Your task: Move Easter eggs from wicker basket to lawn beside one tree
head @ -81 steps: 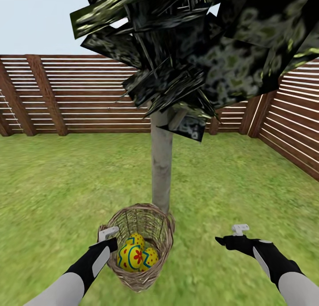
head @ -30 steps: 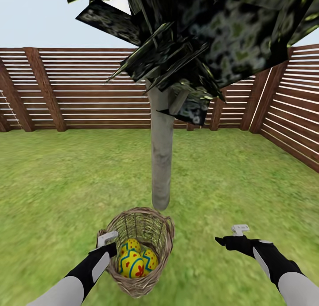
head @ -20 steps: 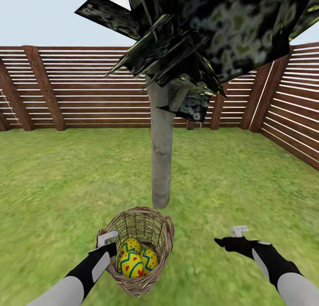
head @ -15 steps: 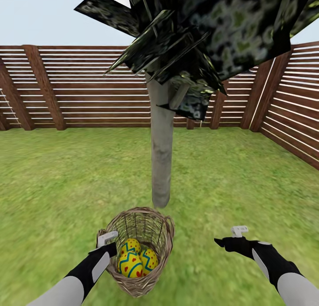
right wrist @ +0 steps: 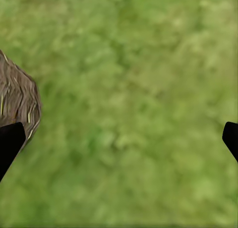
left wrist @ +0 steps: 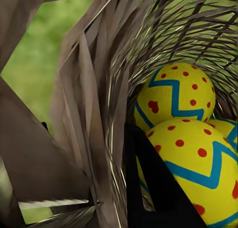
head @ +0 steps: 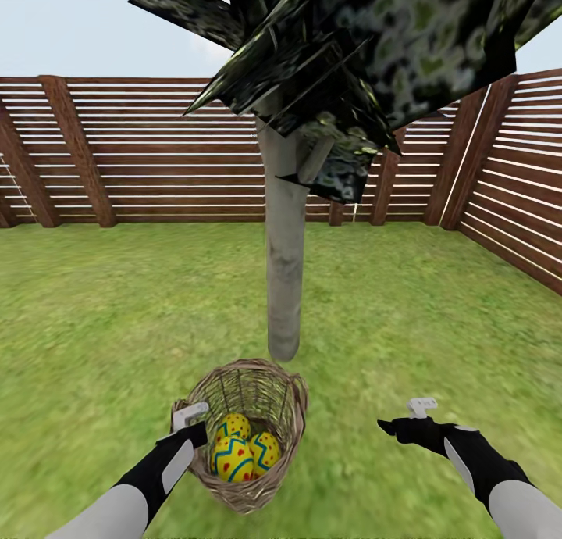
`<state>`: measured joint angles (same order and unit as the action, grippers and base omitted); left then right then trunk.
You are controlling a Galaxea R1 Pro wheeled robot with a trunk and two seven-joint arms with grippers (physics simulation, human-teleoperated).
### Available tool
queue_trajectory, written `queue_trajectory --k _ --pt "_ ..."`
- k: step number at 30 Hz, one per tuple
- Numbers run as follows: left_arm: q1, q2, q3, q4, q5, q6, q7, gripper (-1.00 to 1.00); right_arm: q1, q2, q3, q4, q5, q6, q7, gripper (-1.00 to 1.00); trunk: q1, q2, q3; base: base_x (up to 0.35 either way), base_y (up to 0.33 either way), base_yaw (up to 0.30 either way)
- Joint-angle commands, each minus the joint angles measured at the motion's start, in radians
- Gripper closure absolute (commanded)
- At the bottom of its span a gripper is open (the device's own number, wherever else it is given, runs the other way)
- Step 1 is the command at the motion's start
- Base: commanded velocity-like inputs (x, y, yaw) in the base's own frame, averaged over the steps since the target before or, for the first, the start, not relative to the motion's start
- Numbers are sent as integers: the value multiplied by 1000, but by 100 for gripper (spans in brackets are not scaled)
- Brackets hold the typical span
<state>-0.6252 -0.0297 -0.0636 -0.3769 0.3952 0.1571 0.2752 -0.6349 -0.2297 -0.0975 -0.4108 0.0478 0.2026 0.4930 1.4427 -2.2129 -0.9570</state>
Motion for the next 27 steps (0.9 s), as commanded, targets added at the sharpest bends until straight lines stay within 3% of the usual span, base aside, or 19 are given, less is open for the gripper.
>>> queue_trajectory --k 1,4,5,17,27 --pt "1 1 -7 20 -14 8 16 100 0 1 -8 -2 5 8 7 -100 0 0 -1 0 0 0" --pt "1 1 -7 21 -15 7 18 100 0 1 -8 -2 5 8 7 -100 0 0 -1 0 0 0" --pt "1 1 -7 21 -15 7 18 -100 0 1 -8 -2 5 8 7 -100 0 0 -1 0 0 0" --pt "2 1 -5 21 -15 7 17 -100 0 1 -8 -2 5 8 7 -100 0 0 -1 0 0 0" --pt "2 1 -7 18 -14 -14 16 -100 0 0 -8 -2 4 8 7 -100 -38 70 30 0 0 0"
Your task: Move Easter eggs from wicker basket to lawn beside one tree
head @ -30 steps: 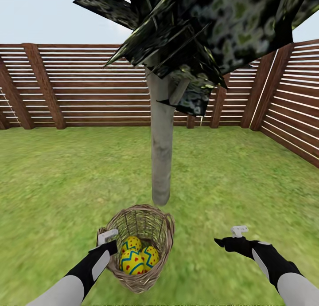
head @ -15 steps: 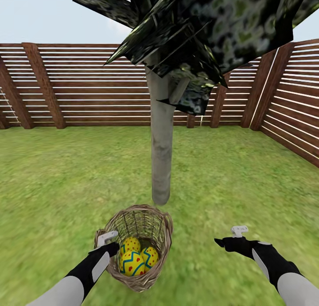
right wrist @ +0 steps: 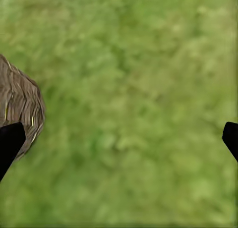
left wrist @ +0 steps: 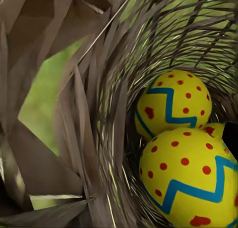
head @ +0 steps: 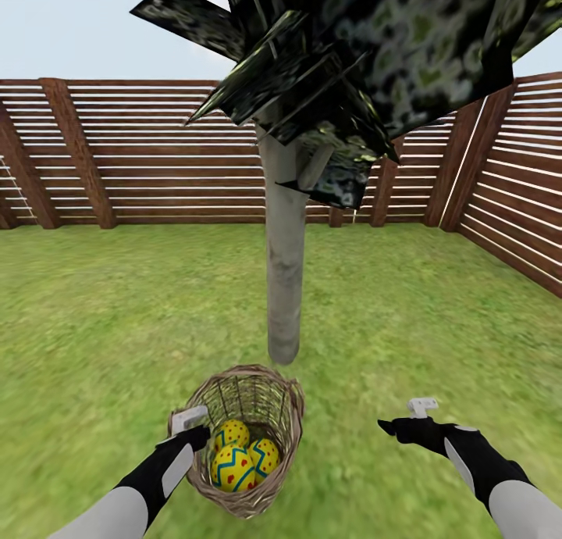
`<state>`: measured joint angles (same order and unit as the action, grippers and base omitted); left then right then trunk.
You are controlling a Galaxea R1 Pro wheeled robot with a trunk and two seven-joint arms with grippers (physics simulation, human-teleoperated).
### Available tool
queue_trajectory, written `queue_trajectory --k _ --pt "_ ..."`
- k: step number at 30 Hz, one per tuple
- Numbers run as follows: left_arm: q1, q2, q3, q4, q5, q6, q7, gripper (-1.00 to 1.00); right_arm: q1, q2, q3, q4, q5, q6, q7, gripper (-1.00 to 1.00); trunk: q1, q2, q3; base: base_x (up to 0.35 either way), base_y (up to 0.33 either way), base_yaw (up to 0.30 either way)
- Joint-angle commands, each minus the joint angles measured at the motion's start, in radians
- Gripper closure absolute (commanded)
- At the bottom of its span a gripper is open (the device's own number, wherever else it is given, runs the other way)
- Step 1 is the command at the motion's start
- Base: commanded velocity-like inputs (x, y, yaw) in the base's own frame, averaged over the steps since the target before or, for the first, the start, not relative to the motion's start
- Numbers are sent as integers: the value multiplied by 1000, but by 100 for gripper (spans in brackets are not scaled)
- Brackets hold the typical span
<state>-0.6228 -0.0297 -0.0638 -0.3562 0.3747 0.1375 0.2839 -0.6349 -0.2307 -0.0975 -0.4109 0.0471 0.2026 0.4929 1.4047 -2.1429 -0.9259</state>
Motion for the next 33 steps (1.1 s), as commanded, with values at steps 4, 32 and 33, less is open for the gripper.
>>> queue_trajectory --k 4,32,33 --pt "0 1 -7 -8 7 6 8 -100 0 1 -8 -2 5 8 7 -100 -16 28 12 0 0 0" --pt "-5 5 116 -169 9 224 12 -100 0 2 -8 -2 4 6 15 -100 -123 224 99 0 0 0" --pt "-5 5 134 -176 9 230 12 -100 0 2 -8 -2 4 6 15 -100 -127 231 103 0 0 0"
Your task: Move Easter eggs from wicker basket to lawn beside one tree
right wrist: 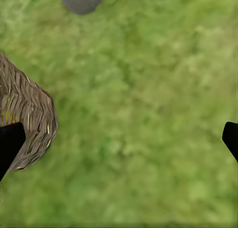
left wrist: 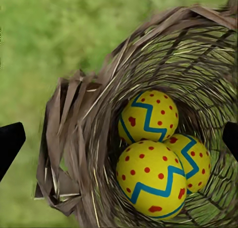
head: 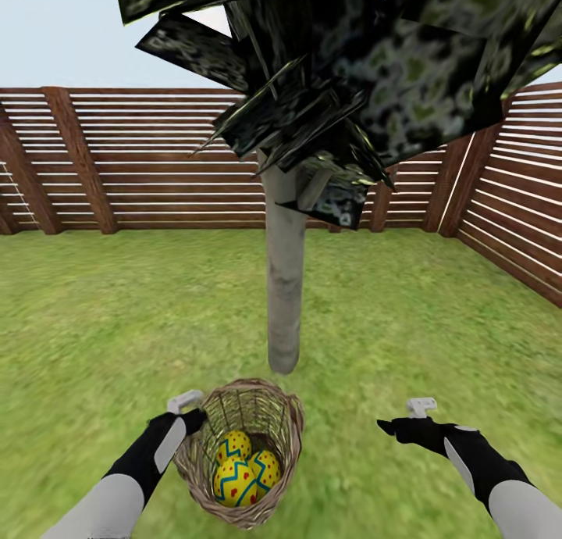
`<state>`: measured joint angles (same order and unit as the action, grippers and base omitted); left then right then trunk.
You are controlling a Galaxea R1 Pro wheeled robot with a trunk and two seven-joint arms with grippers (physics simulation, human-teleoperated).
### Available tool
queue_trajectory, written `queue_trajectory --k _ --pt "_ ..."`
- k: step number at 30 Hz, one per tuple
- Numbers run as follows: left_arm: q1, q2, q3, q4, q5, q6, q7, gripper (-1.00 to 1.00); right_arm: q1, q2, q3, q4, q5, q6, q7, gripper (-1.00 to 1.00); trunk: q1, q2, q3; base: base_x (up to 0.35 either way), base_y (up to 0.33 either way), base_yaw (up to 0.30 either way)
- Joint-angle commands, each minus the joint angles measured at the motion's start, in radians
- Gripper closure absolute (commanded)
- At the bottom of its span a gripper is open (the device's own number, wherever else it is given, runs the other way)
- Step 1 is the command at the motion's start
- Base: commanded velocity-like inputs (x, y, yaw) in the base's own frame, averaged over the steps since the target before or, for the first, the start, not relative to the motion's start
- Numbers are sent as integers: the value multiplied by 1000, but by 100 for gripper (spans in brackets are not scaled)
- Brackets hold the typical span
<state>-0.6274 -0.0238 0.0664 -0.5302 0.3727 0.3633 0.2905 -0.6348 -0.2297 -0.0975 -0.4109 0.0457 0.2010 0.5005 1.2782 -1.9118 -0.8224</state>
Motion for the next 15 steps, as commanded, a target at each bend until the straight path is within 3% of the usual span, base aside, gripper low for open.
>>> queue_trajectory --k 1,7,15 --pt "0 0 21 -9 11 14 6 -100 0 1 -8 -2 5 8 7 -100 -4 7 2 0 0 0" --pt "5 29 169 -81 10 129 3 -100 0 1 -8 -3 5 8 8 -100 -27 49 21 0 0 0" --pt "6 31 197 -90 9 143 1 -100 0 0 -8 -3 6 8 8 -100 -58 105 46 0 0 2"
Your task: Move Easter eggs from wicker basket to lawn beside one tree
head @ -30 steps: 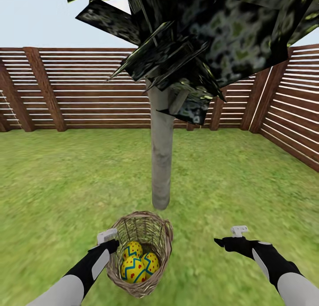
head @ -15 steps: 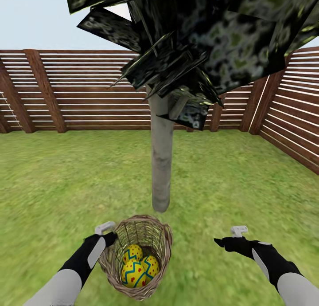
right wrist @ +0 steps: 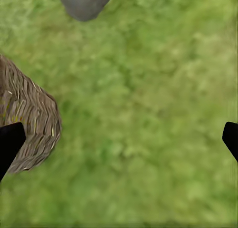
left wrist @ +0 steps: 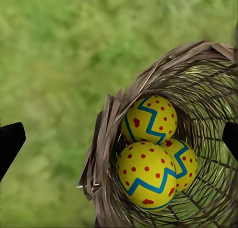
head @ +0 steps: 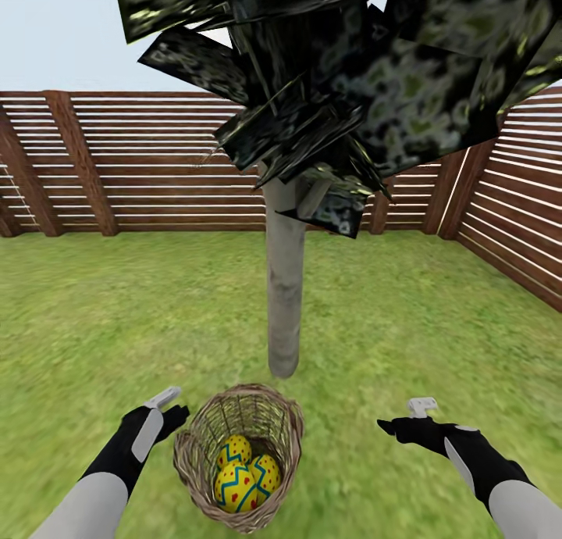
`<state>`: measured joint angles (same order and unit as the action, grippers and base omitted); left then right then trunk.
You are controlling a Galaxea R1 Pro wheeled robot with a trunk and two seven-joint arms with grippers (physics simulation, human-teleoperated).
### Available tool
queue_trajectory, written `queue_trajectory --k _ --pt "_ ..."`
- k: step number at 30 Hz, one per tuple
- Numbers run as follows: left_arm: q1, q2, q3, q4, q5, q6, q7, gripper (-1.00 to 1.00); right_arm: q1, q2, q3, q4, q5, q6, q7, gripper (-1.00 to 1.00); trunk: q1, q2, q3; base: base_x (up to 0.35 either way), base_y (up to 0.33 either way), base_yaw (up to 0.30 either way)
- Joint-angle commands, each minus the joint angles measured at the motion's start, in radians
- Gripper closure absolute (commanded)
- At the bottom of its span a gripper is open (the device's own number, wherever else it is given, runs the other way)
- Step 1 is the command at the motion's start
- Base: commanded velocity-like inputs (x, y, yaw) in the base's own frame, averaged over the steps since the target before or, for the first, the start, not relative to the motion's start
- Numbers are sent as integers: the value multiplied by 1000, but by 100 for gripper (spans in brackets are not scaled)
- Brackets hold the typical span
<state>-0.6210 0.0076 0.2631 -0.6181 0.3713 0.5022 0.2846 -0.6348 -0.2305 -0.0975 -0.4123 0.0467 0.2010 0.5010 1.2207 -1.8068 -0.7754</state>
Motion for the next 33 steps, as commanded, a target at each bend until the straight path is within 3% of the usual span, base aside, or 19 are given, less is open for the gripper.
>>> queue_trajectory --k 1,8,33 --pt "0 0 0 -2 11 4 7 -100 0 1 -8 -2 5 8 7 -100 -4 7 2 0 0 38" --pt "0 0 1 5 11 3 -2 -100 0 1 -8 -2 5 8 5 -100 -31 56 24 0 0 138" --pt "0 1 2 8 10 -1 -56 -100 0 1 -8 0 5 8 4 -100 -31 56 24 -54 46 289"
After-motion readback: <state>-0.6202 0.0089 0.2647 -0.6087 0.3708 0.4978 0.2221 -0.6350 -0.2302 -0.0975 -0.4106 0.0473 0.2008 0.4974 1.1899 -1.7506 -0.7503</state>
